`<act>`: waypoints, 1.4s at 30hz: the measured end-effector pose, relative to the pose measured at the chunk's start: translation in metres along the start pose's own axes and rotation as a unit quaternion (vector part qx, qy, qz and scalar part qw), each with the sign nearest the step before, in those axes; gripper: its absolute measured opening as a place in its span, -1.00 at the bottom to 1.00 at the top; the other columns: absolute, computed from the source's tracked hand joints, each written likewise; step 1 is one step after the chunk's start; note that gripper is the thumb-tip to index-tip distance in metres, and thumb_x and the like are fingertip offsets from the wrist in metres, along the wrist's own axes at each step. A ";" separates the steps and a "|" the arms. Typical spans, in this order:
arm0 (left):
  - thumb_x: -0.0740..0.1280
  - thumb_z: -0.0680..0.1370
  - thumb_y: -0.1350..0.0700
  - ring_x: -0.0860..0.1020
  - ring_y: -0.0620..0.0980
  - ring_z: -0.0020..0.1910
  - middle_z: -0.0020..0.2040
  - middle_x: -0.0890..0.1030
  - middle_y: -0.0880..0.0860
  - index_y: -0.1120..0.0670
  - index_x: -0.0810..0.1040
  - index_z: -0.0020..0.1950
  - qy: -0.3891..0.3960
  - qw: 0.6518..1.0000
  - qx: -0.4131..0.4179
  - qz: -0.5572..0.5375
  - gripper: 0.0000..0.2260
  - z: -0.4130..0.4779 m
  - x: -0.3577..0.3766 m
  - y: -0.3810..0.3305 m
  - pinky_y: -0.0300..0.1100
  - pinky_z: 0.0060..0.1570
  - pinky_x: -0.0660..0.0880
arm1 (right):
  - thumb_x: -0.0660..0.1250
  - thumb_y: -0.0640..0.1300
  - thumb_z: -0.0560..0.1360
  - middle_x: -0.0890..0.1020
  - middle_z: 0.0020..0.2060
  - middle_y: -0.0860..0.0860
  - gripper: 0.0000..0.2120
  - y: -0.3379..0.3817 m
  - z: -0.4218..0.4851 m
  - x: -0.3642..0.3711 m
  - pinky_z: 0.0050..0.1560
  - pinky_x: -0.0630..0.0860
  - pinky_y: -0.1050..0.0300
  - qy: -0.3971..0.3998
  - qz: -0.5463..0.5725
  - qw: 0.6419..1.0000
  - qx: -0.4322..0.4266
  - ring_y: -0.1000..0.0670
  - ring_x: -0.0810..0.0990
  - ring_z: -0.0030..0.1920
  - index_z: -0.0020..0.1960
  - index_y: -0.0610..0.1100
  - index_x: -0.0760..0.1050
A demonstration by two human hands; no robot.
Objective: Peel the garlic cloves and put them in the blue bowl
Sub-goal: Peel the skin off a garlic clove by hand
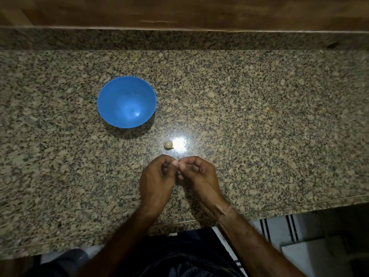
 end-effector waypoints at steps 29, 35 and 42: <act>0.51 0.56 0.07 0.73 0.07 -0.14 -0.22 0.75 0.05 0.02 0.75 -0.15 0.076 0.977 -0.085 -0.180 -0.90 0.011 0.001 0.002 0.07 -0.01 0.67 | 0.50 -0.29 0.55 0.73 -0.09 -0.09 -0.90 -0.002 0.004 -0.016 0.01 0.66 -0.10 0.020 -0.144 0.982 -0.124 -0.04 0.66 -0.07 0.07 -0.23 0.67; 0.41 0.64 0.11 0.73 -0.01 -0.12 -0.19 0.75 0.01 0.06 0.73 -0.07 0.065 0.980 -0.083 -0.171 -0.87 0.008 0.006 0.009 -0.07 -0.04 0.64 | 0.51 -0.32 0.54 0.75 -0.05 -0.08 -0.85 -0.003 0.000 -0.012 0.01 0.60 0.23 0.017 -0.135 0.981 -0.135 0.04 0.68 -0.05 0.09 -0.19 0.69; 0.45 0.52 0.32 0.66 -0.17 -0.17 -0.14 0.70 -0.07 -0.01 0.63 -0.05 0.023 0.994 -0.061 -0.085 -0.79 0.009 0.005 0.017 -0.19 -0.10 0.63 | 0.50 -0.34 0.53 0.72 -0.08 -0.03 -0.79 -0.004 0.002 -0.013 0.03 0.61 0.20 0.007 -0.134 0.983 -0.125 0.06 0.64 -0.06 0.14 -0.16 0.70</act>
Point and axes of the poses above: each hand's wrist, its own z-axis towards the middle knuckle, its own x-axis out of the palm, y = z × x, the point moved 1 cm from there along z, towards the middle knuckle
